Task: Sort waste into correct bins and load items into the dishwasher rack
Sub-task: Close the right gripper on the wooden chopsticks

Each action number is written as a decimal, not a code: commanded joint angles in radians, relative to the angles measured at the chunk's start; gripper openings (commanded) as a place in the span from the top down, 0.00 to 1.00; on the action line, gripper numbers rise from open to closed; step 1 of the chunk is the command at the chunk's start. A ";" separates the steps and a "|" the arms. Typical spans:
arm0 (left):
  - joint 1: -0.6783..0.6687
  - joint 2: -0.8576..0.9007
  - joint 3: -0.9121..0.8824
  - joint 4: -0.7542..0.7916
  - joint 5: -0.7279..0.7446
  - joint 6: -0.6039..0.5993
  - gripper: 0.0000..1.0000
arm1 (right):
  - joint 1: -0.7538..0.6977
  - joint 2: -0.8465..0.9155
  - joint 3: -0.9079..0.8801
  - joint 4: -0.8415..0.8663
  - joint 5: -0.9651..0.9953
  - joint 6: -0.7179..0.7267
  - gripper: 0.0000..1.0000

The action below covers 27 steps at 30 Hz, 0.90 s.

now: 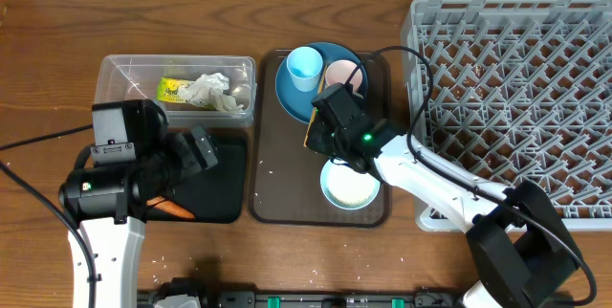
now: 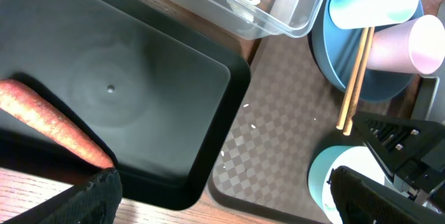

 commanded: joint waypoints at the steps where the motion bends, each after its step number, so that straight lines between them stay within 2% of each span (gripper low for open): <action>1: 0.005 -0.008 0.018 -0.001 -0.006 0.006 0.02 | 0.013 0.009 0.012 0.000 0.028 0.015 0.78; 27: 0.005 -0.008 0.018 -0.001 -0.006 0.006 0.02 | 0.051 0.009 0.012 0.011 0.091 0.015 0.76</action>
